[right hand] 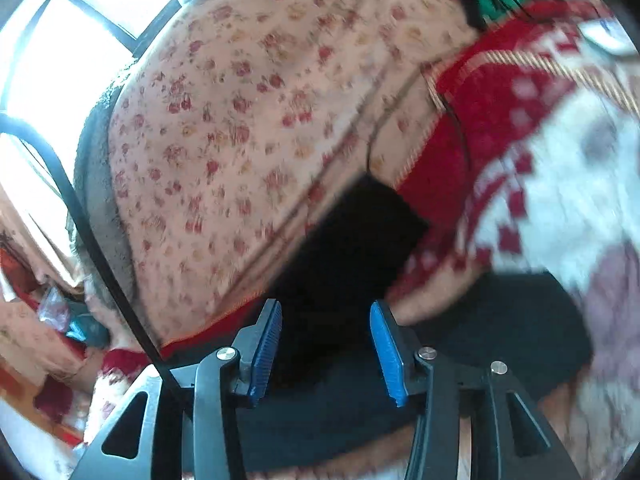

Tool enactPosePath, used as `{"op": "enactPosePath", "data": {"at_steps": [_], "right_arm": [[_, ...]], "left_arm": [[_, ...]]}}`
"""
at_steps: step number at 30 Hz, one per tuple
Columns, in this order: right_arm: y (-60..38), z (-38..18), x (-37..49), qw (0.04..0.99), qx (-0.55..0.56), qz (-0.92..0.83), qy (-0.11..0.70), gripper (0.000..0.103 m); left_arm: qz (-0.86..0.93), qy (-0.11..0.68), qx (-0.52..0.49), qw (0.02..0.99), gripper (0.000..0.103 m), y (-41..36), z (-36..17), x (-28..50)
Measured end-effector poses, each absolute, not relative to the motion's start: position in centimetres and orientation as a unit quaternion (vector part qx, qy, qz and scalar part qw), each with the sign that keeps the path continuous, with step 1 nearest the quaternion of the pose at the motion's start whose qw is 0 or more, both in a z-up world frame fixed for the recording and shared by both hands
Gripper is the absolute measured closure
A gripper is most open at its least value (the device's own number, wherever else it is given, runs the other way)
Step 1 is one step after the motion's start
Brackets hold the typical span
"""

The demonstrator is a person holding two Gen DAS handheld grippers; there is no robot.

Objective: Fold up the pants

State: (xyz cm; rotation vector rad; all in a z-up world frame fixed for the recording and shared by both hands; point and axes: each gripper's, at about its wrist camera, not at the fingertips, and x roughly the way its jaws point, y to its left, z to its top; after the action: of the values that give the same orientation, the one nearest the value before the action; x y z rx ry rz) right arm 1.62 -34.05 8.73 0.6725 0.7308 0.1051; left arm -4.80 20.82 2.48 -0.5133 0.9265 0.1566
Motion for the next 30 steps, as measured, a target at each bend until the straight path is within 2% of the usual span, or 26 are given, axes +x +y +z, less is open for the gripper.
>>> {"op": "enactPosePath", "data": {"at_steps": [6, 7, 9, 14, 16, 18, 28, 29, 30], "right_arm": [[-33.0, 6.6, -3.5, 0.864, 0.311, 0.088, 0.387, 0.058], [-33.0, 6.1, -4.3, 0.860, 0.314, 0.093, 0.392, 0.058], [-32.7, 5.0, -5.2, 0.850, 0.326, 0.101, 0.401, 0.050], [-33.0, 2.8, -5.2, 0.835, 0.346, 0.094, 0.417, 0.050], [-33.4, 2.3, -4.8, 0.833, 0.363, 0.096, 0.407, 0.050], [-33.7, 1.6, -4.1, 0.832, 0.374, 0.095, 0.398, 0.050], [-34.9, 1.2, -1.8, 0.830, 0.424, 0.054, 0.359, 0.050], [-35.0, 1.2, -1.5, 0.831, 0.424, 0.050, 0.357, 0.052], [-35.1, 1.2, -1.4, 0.833, 0.423, 0.046, 0.355, 0.064]], "left_arm": [[0.062, 0.441, -0.264, 0.856, 0.062, 20.9, 2.3, -5.6], [0.058, 0.442, -0.267, 0.855, 0.061, 20.8, 2.3, -5.8], [0.050, 0.444, -0.273, 0.852, 0.055, 20.6, 2.3, -5.9], [0.055, 0.443, -0.275, 0.852, 0.053, 20.1, 1.9, -5.2], [0.056, 0.436, -0.285, 0.852, 0.043, 20.0, 1.7, -4.7], [0.059, 0.430, -0.291, 0.853, 0.040, 19.7, 1.8, -3.9], [0.069, 0.422, -0.326, 0.843, 0.040, 21.1, 2.1, -2.8], [0.073, 0.417, -0.326, 0.845, 0.040, 21.1, 2.2, -2.6], [0.077, 0.415, -0.324, 0.847, 0.040, 21.1, 2.3, -2.4]]}}
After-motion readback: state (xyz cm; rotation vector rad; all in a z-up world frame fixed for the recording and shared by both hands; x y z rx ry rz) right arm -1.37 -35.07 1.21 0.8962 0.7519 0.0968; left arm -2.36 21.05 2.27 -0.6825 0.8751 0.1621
